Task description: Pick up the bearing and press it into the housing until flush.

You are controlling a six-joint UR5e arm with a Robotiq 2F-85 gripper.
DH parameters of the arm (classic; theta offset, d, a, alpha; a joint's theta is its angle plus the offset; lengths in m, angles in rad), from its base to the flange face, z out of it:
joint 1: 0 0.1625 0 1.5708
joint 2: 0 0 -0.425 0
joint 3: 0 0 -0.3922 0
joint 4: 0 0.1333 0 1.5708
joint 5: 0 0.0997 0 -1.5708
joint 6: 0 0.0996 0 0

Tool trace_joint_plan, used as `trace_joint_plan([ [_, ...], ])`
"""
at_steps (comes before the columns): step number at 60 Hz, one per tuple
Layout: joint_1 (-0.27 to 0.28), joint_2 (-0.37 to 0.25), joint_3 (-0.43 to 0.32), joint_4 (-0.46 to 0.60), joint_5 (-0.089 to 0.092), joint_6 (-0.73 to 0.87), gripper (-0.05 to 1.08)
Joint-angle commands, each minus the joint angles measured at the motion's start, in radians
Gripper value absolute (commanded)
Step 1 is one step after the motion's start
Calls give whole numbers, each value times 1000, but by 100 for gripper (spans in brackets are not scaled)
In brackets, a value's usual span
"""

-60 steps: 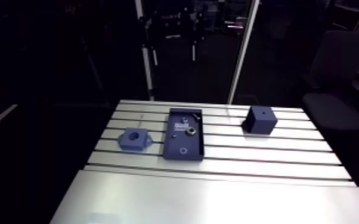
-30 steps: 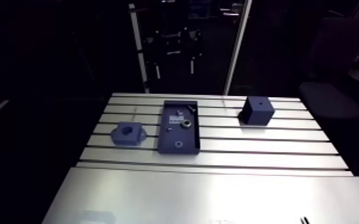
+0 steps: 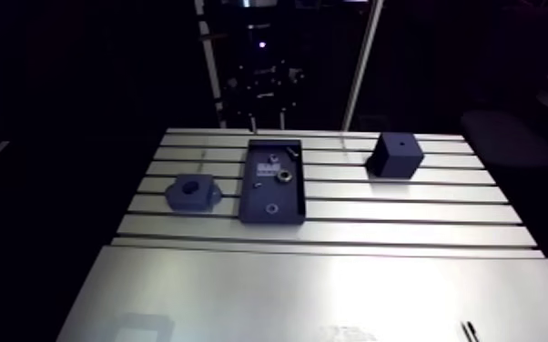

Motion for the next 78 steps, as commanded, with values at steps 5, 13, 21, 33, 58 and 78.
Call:
trace_joint_plan([
  [5,-29,16,48,-66,1,0,44],
  [13,-47,20,66,-90,6,-4,44],
  [21,-48,30,74,-100,8,-5,44],
  [33,-53,48,80,-114,9,-7,44],
  [58,-53,92,114,-166,8,1,44],
  [78,-53,96,116,-191,2,-4,44],
])
